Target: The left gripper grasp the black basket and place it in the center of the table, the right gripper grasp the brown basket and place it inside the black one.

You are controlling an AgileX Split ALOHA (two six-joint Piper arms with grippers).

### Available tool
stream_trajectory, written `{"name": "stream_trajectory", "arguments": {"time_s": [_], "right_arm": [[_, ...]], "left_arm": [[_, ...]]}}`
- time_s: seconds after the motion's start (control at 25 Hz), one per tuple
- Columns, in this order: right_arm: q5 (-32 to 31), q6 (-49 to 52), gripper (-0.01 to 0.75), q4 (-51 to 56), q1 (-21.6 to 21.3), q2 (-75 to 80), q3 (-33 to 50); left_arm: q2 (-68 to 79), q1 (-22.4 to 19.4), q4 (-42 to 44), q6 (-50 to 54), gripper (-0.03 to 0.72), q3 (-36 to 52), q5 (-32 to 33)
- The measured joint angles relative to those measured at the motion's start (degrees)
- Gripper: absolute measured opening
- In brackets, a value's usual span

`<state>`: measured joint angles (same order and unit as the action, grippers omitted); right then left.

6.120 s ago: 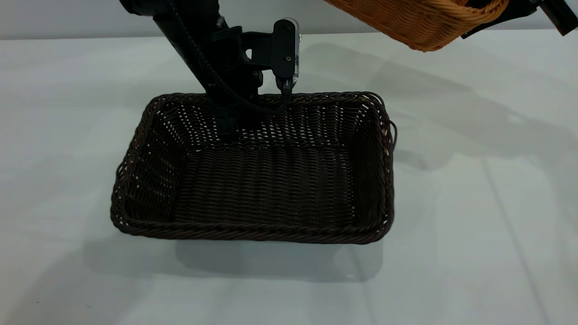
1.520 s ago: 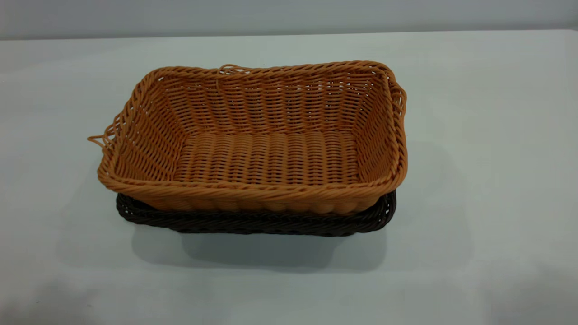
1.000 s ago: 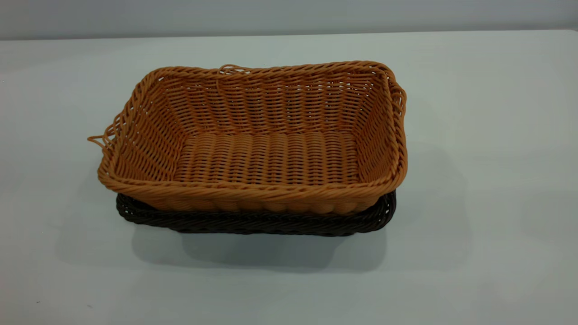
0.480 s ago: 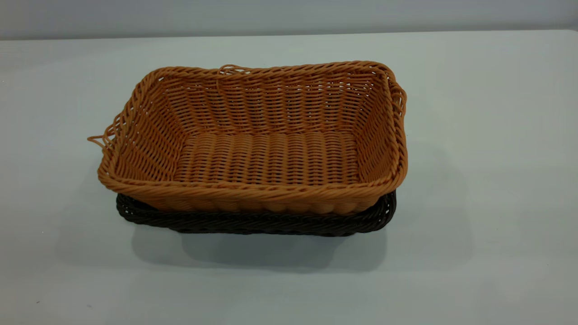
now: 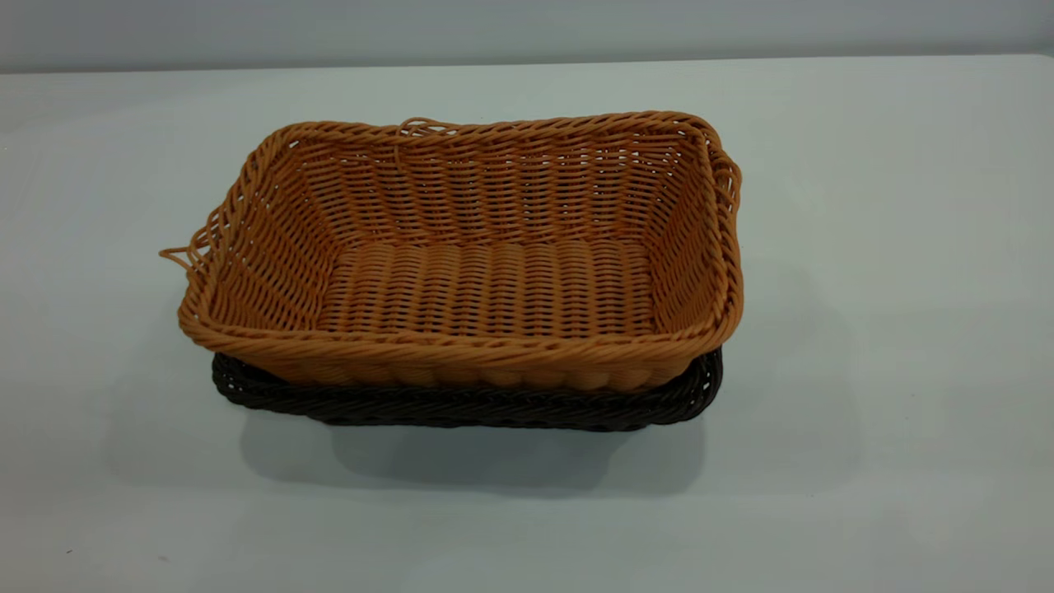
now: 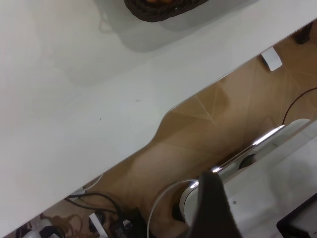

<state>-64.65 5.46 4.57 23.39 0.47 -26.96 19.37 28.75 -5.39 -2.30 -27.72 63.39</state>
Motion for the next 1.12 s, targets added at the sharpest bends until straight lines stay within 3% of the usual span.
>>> {"name": "stream_trajectory", "arguments": {"time_s": [0.16, 0.24, 0.44, 0.6, 0.72, 1.12], "right_arm": [[0.0, 0.0, 0.549, 0.0, -0.53, -0.31, 0.0], [-0.04, 0.0, 0.549, 0.0, -3.28, -1.05, 0.0], [-0.11, 0.0, 0.549, -0.07, -11.58, -1.38, 0.0], [-0.11, 0.0, 0.549, -0.02, -12.35, -1.38, 0.0], [-0.11, 0.0, 0.549, -0.02, -12.35, -1.38, 0.0], [-0.11, 0.0, 0.545, -0.02, -12.35, -1.38, 0.0]], "left_arm": [[-0.86, -0.09, 0.05, 0.0, 0.456, 0.0, 0.0], [-2.44, -1.48, -0.01, 0.05, 0.456, 0.0, 0.0], [-7.74, -13.26, 0.04, 0.07, 0.456, 0.0, 0.05], [-14.0, -22.55, 0.04, 0.08, 0.456, 0.0, 0.09], [-19.21, -26.93, 0.04, 0.08, 0.456, 0.0, 0.35], [-20.41, -28.14, -0.01, 0.25, 0.456, 0.0, 0.5]]}}
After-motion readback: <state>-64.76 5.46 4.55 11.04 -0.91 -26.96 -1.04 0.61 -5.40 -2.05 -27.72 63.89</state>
